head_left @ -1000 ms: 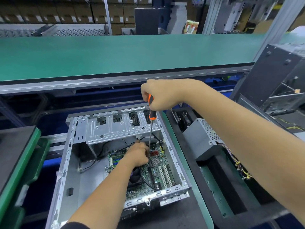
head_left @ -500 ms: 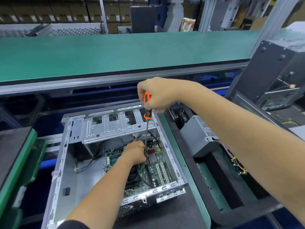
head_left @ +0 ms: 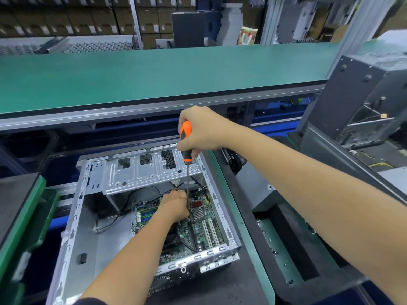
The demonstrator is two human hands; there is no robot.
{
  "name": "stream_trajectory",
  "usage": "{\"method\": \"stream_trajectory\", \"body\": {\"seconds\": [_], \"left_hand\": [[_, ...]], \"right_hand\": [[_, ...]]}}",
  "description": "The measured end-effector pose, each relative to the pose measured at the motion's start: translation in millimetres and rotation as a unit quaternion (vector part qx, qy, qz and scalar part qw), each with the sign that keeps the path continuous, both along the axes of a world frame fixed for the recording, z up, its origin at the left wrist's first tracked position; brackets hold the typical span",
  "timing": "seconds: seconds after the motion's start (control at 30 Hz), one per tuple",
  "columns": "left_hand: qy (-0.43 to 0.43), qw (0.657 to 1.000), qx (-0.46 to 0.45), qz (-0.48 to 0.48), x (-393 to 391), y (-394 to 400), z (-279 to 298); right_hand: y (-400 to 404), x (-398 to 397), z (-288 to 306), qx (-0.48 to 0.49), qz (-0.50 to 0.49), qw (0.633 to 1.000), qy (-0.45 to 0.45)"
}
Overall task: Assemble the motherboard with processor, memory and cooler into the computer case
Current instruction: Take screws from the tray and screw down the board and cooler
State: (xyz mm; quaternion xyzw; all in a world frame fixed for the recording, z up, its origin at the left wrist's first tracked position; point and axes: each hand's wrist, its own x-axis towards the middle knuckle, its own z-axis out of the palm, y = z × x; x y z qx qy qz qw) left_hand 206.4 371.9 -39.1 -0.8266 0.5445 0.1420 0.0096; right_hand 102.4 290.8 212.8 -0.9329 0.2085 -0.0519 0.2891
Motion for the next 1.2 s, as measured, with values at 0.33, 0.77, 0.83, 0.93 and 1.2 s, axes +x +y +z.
{"method": "stream_trajectory", "body": {"seconds": [0.33, 0.77, 0.83, 0.93, 1.2], "left_hand": [[0.110, 0.991, -0.063, 0.044, 7.5, 11.4, 0.7], [0.204, 0.940, -0.262, 0.074, -32.2, -12.8, 72.3], [0.205, 0.931, -0.299, 0.041, -50.3, -24.7, 86.2], [0.193, 0.935, -0.299, 0.003, -79.3, -47.8, 99.3], [0.126, 0.970, 0.139, -0.155, -129.0, -96.7, 72.0]], "right_hand": [[-8.4, 0.7, 16.3, 0.000, -0.022, 0.994, -0.108], [-31.7, -26.7, 54.4, -0.037, -0.037, 0.939, -0.339], [-36.4, -37.6, 62.2, -0.010, -0.043, 0.924, -0.380], [-48.2, -55.6, 70.3, 0.017, -0.064, 0.920, -0.387], [-91.3, -109.2, 28.9, -0.024, -0.099, 0.958, -0.269]]}}
